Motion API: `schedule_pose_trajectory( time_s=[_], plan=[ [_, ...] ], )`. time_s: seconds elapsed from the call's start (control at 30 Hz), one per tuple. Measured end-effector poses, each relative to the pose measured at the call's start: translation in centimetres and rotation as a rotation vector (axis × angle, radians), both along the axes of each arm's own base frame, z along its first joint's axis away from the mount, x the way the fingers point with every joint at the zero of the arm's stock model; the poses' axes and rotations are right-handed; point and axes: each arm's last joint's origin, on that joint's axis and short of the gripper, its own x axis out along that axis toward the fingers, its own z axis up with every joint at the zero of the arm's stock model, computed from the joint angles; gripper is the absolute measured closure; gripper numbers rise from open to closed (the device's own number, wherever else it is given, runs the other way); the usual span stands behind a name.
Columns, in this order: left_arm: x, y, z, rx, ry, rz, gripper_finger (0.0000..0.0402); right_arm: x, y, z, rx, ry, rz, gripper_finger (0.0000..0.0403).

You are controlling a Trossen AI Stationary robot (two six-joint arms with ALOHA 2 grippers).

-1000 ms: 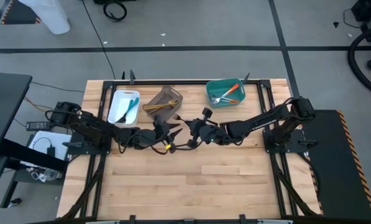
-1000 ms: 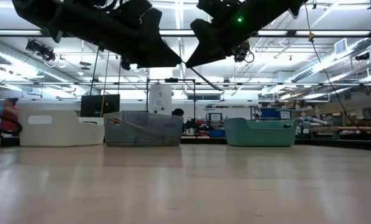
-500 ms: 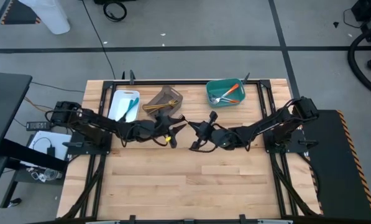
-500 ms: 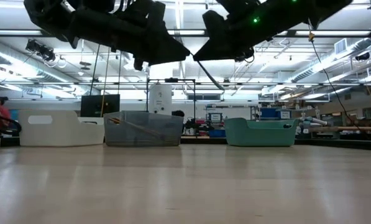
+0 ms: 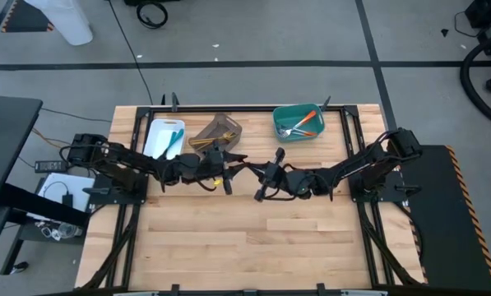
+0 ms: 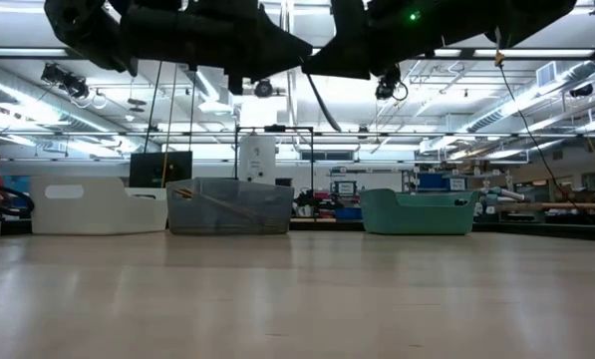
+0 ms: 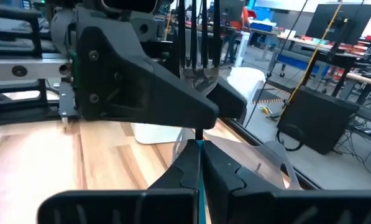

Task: Sort silverware by color (type)
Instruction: Put the blue fork into the white bin

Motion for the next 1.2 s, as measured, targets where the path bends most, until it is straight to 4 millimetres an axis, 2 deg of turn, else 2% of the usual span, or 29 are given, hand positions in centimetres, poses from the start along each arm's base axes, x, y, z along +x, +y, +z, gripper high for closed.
schedule_pose_trajectory(
  time_s=[0.57,0.7,0.97,1.2],
  plan=[
    [-0.04,-0.06,0.50,-0.002,-0.052,-0.002,0.0287,0.02,0.09,0.69,-0.005,-0.064,-0.003,0.0390],
    [-0.04,-0.06,0.50,-0.002,-0.052,-0.002,0.0310,0.03,0.10,0.69,-0.005,-0.064,0.003,0.0390],
    [-0.03,-0.07,0.31,-0.013,-0.035,-0.002,0.0385,0.03,0.11,0.69,-0.003,-0.065,0.004,0.0390],
    [-0.03,0.14,-0.14,-0.006,0.010,0.068,0.0392,0.05,-0.01,0.74,-0.007,-0.068,-0.004,0.0387]
  ],
)
